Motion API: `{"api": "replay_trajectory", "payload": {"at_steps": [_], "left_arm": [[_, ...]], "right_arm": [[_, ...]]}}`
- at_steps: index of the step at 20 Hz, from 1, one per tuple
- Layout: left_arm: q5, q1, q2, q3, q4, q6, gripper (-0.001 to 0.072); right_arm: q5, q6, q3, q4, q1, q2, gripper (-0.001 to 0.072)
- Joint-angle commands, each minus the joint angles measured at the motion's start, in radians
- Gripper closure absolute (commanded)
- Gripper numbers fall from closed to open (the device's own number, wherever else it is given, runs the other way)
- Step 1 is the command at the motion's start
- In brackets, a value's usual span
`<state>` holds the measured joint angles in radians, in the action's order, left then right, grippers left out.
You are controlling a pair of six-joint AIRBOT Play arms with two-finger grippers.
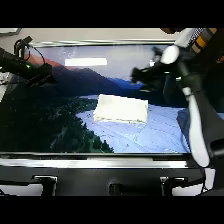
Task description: Fold the clothes and pants, and hang the long-sleeved shirts on hangers.
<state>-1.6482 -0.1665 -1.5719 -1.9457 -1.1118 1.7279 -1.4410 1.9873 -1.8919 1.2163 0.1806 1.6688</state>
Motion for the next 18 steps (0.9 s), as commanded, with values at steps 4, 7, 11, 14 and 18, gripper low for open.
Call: {"api": "replay_trajectory", "payload": {"at_steps": [4,7,11,14,18], "left_arm": [[-0.007,-0.002,0.000,0.000,-0.031,0.000,0.0690],[-0.008,-0.003,0.000,0.000,-0.056,-0.001,0.0690],[-0.008,-0.002,0.000,0.000,-0.069,0.000,0.0690],[-0.006,-0.002,0.000,0.000,-0.081,0.000,0.0690],[0.000,-0.002,-0.002,0.000,-0.090,0.000,0.0690]], "right_arm": [[-0.039,-0.364,0.339,-0.283,-0.337,-0.026,0.0150],[0.080,-0.487,0.550,-0.345,-0.390,-0.026,0.0121],[0.199,-0.599,0.692,-0.398,-0.387,-0.003,0.0122],[0.243,-0.649,0.701,-0.480,-0.375,0.050,0.0134],[0.303,-0.676,0.701,-0.552,-0.324,0.093,0.0300]]}}
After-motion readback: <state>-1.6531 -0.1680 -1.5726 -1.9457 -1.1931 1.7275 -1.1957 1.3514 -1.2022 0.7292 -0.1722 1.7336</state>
